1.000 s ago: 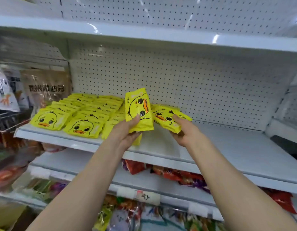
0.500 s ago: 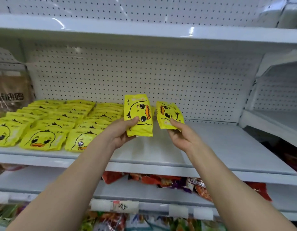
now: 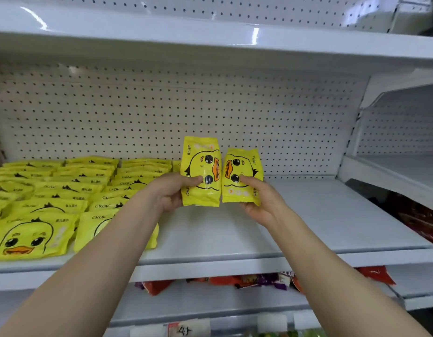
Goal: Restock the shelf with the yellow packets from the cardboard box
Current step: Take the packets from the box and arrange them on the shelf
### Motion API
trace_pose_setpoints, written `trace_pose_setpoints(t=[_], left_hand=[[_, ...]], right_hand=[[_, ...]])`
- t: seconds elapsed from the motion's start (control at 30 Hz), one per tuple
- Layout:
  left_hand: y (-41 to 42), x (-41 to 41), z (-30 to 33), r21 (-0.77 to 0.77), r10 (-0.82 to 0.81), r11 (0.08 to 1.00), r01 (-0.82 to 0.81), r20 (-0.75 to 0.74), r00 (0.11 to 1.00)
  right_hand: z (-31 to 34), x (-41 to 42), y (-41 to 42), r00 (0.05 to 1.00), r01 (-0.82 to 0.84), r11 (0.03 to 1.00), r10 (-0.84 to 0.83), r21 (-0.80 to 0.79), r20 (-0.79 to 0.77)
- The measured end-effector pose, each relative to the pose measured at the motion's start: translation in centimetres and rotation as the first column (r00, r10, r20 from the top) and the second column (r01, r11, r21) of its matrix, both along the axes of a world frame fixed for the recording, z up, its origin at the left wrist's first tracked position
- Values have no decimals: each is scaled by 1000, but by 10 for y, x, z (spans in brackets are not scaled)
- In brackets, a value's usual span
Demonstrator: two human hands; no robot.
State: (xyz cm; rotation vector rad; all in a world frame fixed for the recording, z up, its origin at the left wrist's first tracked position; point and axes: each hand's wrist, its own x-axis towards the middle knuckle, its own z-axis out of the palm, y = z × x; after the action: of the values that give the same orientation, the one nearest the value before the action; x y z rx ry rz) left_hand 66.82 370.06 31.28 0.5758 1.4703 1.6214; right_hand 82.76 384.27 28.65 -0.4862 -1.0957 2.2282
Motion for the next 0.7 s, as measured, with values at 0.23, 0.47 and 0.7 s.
trace_pose_setpoints(t=[0.23, 0.47, 0.7], left_hand=[[12, -35, 8, -176, -71, 984, 39, -181, 981], [33, -76, 21, -460, -277, 888, -13, -558, 782], [59, -93, 19, -544, -431, 822, -170, -788, 439]], right_hand=[[8, -20, 12, 957, 209, 970, -229, 127, 179], [35, -10, 30, 929, 182, 906, -286, 383, 235], [66, 1, 35, 711, -346, 478, -428, 807, 558]])
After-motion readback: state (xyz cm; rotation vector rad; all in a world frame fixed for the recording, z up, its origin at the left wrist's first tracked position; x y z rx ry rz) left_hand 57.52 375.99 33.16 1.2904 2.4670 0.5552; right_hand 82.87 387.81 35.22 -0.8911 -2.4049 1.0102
